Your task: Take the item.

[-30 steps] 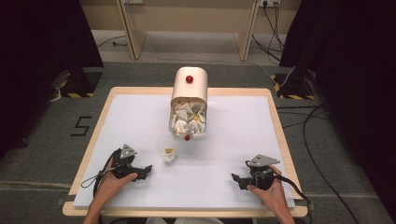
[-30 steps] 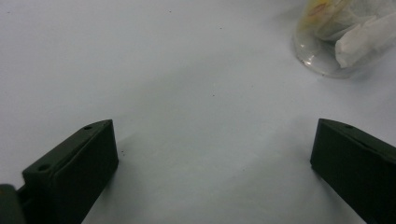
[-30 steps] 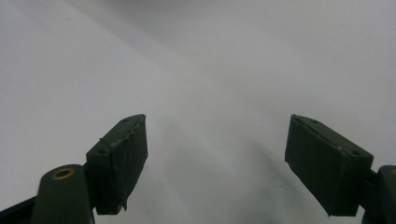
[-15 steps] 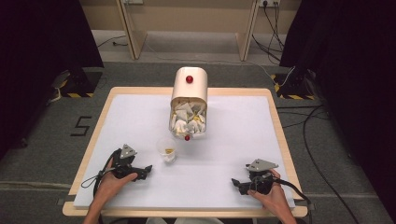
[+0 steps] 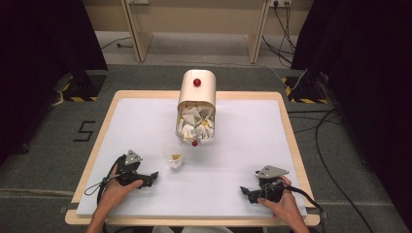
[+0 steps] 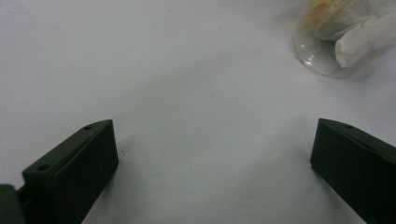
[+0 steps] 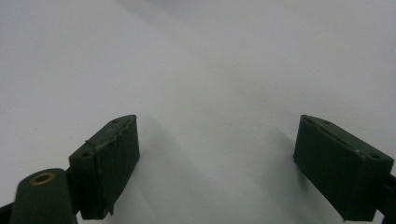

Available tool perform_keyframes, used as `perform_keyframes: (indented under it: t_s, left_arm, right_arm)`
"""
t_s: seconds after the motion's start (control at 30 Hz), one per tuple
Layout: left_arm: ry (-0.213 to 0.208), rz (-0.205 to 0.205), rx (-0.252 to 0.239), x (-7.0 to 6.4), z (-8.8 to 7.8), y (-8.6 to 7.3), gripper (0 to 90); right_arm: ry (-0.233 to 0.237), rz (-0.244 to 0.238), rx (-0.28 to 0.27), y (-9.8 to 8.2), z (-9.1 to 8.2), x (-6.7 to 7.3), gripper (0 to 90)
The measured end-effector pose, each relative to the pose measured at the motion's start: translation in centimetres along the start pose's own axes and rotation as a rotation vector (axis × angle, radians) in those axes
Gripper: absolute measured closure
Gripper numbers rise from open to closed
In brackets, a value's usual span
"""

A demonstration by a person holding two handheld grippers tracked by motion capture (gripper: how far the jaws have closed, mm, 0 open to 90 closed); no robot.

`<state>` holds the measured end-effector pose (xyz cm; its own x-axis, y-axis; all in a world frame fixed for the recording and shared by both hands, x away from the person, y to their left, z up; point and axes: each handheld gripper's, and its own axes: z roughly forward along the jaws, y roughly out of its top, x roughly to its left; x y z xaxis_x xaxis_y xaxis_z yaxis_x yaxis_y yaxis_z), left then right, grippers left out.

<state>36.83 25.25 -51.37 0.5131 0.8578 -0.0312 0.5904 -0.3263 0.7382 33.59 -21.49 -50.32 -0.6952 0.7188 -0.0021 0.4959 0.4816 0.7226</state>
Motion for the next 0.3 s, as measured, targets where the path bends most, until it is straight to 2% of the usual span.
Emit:
perform_keyframes:
  t_s: [0.3]
  left_arm:
    - [0.0,0.0,0.0,0.01,0.0,0.0,0.0]
  right_arm:
    - [0.002,0.0,0.002,0.01,0.01,-0.02,14.4]
